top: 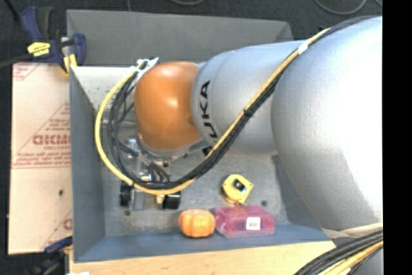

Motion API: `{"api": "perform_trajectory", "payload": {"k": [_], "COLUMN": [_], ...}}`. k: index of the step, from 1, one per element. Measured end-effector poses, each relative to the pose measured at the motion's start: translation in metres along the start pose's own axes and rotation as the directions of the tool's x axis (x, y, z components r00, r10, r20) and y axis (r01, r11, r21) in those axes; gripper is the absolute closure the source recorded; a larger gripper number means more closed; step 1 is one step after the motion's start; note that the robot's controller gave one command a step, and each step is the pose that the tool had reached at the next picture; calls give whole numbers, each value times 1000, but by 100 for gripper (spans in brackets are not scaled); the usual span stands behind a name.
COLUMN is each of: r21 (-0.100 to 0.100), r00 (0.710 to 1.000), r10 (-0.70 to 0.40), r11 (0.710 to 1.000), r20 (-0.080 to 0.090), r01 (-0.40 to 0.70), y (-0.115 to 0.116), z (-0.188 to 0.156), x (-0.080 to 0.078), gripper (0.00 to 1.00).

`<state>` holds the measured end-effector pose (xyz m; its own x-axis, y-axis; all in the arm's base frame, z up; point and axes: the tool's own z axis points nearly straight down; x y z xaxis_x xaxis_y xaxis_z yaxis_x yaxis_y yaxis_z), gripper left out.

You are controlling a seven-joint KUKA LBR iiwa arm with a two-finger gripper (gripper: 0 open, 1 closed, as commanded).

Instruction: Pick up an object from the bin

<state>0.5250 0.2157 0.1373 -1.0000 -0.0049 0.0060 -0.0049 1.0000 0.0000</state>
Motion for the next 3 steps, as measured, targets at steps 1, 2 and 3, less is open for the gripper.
{"api": "perform_trajectory", "payload": {"k": [1,2,3], "r21": [-2,-2,0], "r00": [1000,990,980], "r10": [5,-139,-200], "r11": [1000,990,980], "r20": [8,12,4], "r01": [-5,139,200], "y": [-1,-18,-28], "z": [-5,36,80], "x": [-2,1,1], "gripper": [0,0,0]}}
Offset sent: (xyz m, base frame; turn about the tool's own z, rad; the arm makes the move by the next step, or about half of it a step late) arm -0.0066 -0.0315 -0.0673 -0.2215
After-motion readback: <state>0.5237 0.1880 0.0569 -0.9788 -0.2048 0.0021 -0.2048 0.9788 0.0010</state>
